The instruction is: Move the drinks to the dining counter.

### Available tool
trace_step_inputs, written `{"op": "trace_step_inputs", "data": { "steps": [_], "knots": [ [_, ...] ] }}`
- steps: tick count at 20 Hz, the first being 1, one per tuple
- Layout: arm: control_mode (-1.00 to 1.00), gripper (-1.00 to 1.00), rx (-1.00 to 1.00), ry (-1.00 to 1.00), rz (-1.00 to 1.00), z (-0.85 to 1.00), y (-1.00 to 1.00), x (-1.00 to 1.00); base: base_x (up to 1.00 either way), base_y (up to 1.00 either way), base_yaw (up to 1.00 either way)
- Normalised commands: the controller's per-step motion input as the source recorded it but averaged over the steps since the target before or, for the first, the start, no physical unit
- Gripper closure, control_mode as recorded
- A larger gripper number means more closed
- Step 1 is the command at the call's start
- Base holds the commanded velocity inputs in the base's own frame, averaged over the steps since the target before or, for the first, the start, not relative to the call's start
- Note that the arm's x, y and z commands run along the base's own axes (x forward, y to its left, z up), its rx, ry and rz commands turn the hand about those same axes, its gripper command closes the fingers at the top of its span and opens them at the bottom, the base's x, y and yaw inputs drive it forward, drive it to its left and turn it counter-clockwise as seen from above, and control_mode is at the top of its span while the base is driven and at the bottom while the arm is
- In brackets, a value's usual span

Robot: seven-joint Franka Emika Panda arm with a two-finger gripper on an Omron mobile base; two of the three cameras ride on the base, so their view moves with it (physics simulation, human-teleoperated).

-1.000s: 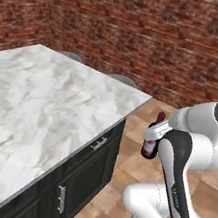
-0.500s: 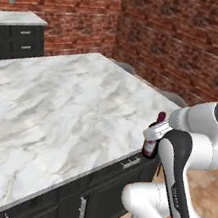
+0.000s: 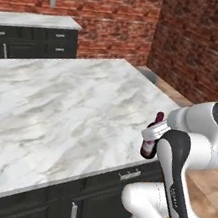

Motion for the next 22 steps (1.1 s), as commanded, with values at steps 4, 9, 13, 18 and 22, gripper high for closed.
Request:
{"op": "trace_step_inputs", "data": {
  "steps": [4, 9, 13, 18, 22],
  "knots": [
    [1.00, 1.00, 0.00, 0.00, 0.00, 0.00, 0.00, 0.00, 0.44, -0.56, 0.23],
    [1.00, 1.00, 0.00, 0.00, 0.00, 0.00, 0.00, 0.00, 0.76, -0.26, 0.16],
    [1.00, 1.00, 0.00, 0.00, 0.00, 0.00, 0.00, 0.00, 0.57, -0.06, 0.09],
    [-1.00, 1.00, 0.00, -0.01, 0.05, -0.07, -0.17, 0.14, 0.00, 0.00, 0.00],
    [-1.00, 1.00, 0.00, -0.01, 0.09, -0.17, -0.33, 0.02, 0.00, 0.00, 0.00]
  ]
}}
